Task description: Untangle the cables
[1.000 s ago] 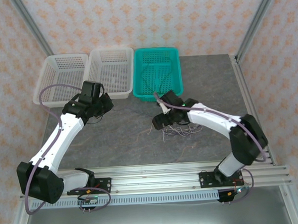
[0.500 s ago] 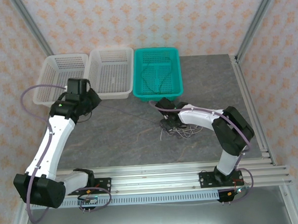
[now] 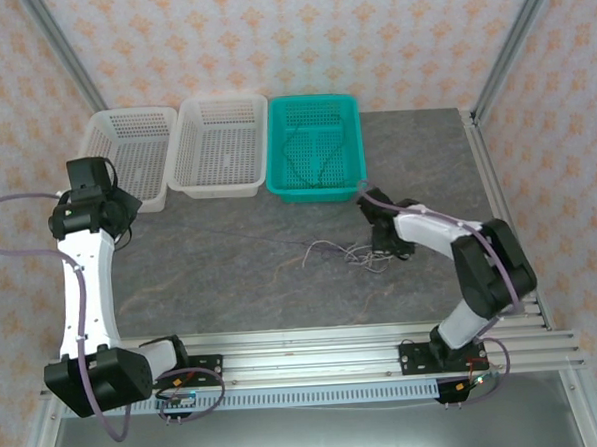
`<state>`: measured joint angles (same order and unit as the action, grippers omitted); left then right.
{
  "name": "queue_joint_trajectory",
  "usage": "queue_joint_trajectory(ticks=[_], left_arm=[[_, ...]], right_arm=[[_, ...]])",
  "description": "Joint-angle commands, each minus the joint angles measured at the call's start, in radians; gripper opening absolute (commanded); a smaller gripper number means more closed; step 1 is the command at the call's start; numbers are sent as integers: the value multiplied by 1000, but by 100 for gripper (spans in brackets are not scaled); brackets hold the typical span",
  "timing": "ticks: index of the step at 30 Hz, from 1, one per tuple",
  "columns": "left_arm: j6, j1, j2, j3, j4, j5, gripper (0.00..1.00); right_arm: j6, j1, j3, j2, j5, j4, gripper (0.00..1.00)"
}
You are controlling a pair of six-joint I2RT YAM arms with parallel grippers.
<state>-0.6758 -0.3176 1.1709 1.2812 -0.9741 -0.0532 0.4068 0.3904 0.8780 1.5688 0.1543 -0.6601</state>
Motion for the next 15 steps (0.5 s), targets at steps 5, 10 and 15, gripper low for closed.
queue_joint_trajectory(ticks=[5, 10, 15], left_arm=[[-22, -62, -4, 2, -20, 85, 0], [-7, -26, 19, -77, 85, -124, 0], [21, 76, 22, -79, 146, -155, 0]], right_arm=[[158, -260, -70, -160, 74, -61, 0], [-93, -251, -64, -227, -197, 103, 14], [-318, -38, -15, -327, -308, 195, 99]])
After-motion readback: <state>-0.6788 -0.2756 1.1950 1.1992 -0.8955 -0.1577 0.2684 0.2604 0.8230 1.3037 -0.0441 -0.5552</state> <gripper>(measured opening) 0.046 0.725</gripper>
